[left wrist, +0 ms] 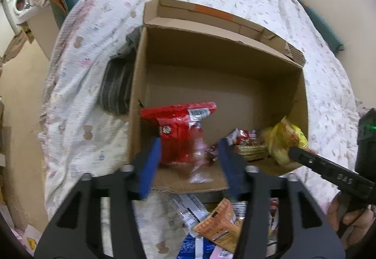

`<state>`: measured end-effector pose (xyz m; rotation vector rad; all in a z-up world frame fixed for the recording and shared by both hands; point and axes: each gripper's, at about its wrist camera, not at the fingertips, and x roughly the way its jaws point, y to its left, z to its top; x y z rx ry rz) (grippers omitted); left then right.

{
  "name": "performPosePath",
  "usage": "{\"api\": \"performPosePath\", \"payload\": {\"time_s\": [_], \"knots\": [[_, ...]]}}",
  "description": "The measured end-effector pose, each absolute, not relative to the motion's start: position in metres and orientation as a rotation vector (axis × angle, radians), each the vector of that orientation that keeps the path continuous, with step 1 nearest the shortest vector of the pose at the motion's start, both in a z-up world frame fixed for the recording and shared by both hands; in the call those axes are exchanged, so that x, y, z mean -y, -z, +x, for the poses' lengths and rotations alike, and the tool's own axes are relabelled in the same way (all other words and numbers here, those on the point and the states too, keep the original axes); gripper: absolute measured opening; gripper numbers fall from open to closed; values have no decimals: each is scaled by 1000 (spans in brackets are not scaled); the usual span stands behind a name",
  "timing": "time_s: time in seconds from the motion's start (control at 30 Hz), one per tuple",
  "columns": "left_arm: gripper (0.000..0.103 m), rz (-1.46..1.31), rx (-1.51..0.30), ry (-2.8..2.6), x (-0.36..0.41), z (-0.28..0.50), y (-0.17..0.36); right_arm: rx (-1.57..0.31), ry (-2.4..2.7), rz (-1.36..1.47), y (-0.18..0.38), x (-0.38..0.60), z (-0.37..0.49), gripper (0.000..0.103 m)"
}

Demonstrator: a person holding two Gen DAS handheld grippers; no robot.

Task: Organize snacks
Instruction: 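Open the left gripper to drop the candy in the box while the right releases the chip bag, then grasp the tan paper snack bag from the pile with the right gripper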

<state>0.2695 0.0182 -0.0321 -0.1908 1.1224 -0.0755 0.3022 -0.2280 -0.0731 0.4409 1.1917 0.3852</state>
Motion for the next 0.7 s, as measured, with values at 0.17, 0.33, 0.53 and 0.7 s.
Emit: {"api": "performPosePath", "payload": {"time_s": [0.17, 0.33, 0.53, 0.7], "knots": [[63, -209, -1122, 83, -20, 268, 31, -1167, -415, 452, 68, 227, 299, 29], [64, -208, -1124, 86, -20, 267, 31, -1140, -436, 492, 63, 229, 298, 74], [64, -212, -1118, 83, -22, 266, 30, -1087, -420, 494, 54, 234, 297, 77], [64, -216, -1115, 80, -24, 265, 29, -1093, -419, 495, 54, 236, 297, 77]]}}
